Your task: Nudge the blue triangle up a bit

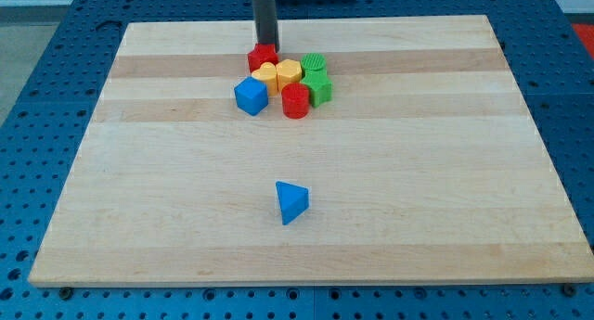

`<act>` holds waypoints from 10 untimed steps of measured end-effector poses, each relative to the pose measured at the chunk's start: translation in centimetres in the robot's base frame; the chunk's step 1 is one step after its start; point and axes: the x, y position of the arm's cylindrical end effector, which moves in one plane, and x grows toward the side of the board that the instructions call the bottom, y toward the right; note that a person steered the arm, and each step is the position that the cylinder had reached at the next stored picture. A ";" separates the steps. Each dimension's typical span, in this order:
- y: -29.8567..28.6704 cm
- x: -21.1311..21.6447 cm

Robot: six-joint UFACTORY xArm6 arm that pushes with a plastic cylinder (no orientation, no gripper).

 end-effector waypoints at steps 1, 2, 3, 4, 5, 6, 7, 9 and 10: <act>5.1 0.1; 10.2 1.1; 12.6 5.2; 12.7 6.2; 12.7 4.8; 12.7 2.9; 13.4 6.7; 12.9 15.4; 12.5 15.4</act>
